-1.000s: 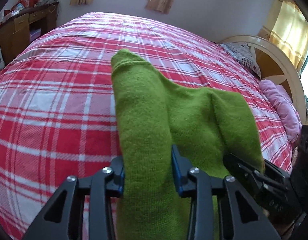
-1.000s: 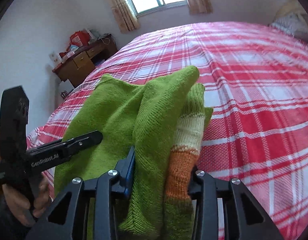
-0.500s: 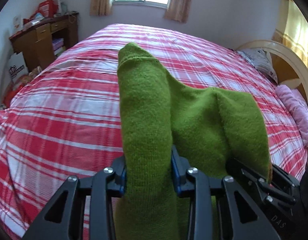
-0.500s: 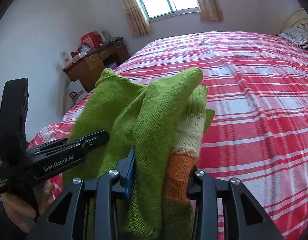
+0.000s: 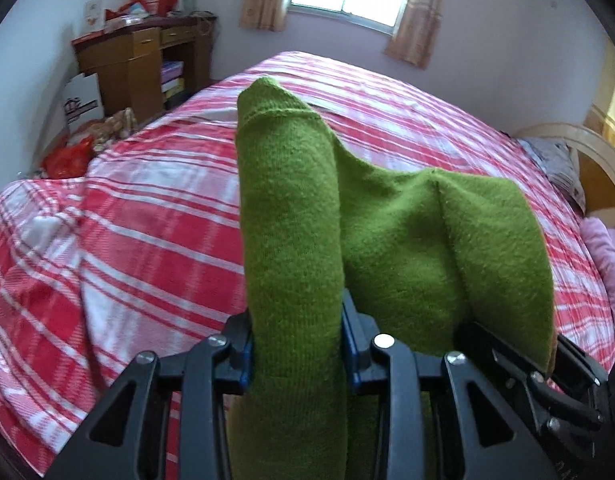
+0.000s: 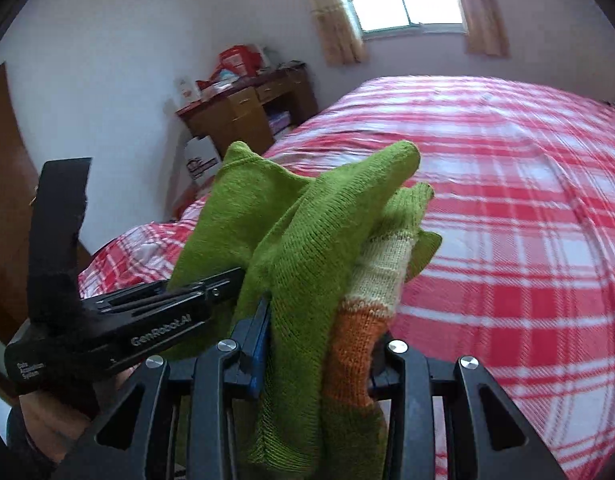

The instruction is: Fold small clothes

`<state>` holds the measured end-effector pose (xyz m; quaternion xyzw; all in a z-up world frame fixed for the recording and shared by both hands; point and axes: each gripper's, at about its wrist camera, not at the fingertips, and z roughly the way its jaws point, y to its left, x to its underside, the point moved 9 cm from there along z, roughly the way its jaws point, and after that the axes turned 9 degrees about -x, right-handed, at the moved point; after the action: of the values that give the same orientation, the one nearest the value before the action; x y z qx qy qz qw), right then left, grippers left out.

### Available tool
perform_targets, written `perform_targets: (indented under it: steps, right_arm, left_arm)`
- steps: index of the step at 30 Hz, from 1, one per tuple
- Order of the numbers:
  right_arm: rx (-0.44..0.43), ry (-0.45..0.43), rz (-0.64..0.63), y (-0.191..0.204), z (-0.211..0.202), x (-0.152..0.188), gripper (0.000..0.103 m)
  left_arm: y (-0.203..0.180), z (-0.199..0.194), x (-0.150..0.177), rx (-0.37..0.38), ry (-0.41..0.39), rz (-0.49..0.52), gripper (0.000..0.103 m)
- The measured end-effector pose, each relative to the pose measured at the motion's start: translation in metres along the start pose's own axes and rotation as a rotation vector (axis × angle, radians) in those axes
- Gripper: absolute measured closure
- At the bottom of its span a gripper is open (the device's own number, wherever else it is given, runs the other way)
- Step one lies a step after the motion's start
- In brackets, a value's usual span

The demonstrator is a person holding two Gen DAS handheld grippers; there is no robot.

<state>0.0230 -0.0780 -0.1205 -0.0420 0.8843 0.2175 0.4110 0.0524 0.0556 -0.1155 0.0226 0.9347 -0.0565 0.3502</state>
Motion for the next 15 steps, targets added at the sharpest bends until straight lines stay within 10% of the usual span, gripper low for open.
perform_targets:
  steps: [15]
  right_arm:
    - [-0.113,-0.017,-0.146,0.074,0.076,-0.059,0.067]
  left_arm:
    - [0.075,0.006,-0.058,-0.160,-0.099,-0.069,0.068]
